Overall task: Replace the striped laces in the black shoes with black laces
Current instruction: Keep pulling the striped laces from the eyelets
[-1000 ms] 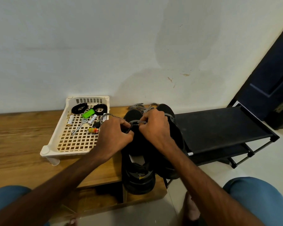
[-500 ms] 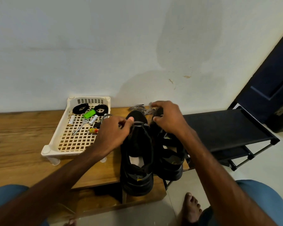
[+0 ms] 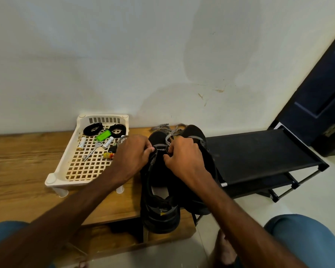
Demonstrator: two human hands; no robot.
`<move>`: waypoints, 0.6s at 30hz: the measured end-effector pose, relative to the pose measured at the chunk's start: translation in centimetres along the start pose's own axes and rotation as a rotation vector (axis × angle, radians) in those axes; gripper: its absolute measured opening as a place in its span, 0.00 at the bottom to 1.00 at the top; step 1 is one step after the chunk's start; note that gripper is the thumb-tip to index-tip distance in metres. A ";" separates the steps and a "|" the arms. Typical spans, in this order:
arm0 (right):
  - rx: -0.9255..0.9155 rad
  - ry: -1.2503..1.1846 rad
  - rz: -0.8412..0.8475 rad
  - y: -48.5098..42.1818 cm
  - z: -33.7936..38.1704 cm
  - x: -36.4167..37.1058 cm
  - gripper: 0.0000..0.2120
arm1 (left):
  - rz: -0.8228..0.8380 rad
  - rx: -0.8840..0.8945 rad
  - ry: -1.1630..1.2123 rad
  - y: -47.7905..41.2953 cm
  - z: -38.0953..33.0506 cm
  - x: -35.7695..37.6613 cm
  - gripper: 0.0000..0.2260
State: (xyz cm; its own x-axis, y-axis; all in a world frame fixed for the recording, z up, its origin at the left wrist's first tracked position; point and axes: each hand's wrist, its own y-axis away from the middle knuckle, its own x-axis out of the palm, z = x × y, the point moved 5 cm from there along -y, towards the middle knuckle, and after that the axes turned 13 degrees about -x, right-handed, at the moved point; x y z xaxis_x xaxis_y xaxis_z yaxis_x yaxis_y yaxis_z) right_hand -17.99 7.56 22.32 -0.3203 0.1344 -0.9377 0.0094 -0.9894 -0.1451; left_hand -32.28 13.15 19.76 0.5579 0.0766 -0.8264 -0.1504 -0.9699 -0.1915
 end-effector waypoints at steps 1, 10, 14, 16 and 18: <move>0.003 0.022 -0.024 -0.1 0.1 -0.1 0.09 | 0.026 -0.014 0.005 0.0 0.0 0.3 0.05; 0.011 0.071 -0.068 -0.3 -0.9 -0.1 0.09 | 0.253 -0.414 0.468 -1.9 3.2 -0.4 0.11; 0.002 0.058 -0.067 -0.4 -1.1 -0.3 0.08 | 0.387 -0.651 0.941 -1.9 4.4 -0.7 0.10; -0.006 0.059 -0.071 -0.4 -1.0 -0.3 0.07 | 0.134 -0.403 0.502 -2.1 4.3 -1.4 0.07; -0.012 0.060 -0.076 -0.4 -0.9 -0.3 0.07 | -0.103 -0.114 0.177 -1.7 3.0 -1.9 0.10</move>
State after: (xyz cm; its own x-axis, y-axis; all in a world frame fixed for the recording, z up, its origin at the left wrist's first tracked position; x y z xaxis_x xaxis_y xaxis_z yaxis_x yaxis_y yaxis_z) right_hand -17.01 7.92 22.38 -0.2634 0.2128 -0.9409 -0.0016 -0.9755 -0.2201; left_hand -35.51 15.30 20.09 0.7011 0.1445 -0.6982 0.0025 -0.9797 -0.2003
